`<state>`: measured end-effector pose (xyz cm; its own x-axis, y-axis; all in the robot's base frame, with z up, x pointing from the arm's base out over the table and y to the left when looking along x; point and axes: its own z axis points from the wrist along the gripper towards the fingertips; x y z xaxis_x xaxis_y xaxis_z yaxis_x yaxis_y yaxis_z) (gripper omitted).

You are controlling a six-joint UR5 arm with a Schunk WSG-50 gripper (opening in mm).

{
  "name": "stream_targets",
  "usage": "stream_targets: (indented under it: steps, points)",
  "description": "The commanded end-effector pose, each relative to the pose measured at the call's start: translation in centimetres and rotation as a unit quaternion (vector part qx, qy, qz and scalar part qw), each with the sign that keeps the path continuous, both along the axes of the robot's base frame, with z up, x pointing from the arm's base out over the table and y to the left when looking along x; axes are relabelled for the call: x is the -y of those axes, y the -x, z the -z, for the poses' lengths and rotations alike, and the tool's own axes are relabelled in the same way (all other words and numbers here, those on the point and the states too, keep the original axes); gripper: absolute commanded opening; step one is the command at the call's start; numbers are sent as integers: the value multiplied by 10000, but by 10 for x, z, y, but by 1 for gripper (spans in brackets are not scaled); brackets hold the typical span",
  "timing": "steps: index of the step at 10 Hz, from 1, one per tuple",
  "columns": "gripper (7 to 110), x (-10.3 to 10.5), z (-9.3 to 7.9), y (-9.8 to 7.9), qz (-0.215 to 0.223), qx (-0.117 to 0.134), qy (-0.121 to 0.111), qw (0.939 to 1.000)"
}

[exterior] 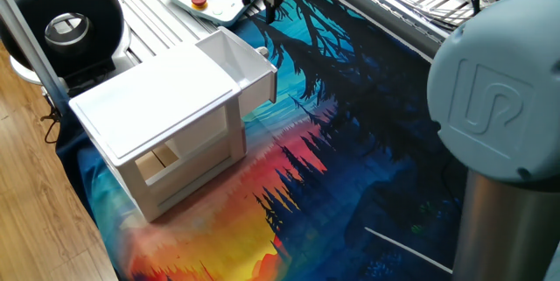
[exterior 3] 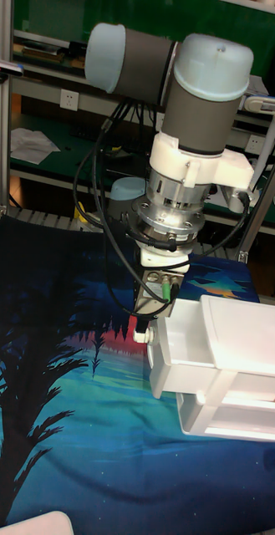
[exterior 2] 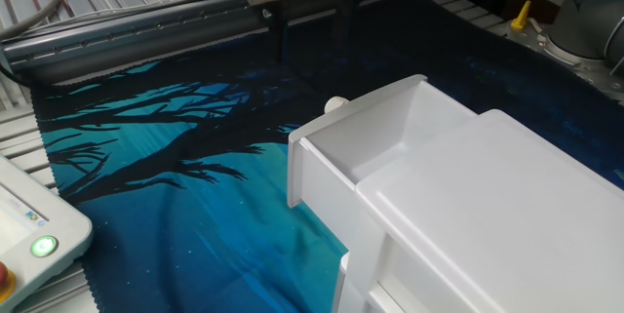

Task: Grasp the handle and close the drawer

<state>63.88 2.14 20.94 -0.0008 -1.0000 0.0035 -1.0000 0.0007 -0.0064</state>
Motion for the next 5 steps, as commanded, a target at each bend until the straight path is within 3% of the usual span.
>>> stream_targets:
  steps: [1,5]
  points:
    - [66,-20,14,1,314,-23,-74,9995]
    - [66,-10,12,2,223,-10,127,9997]
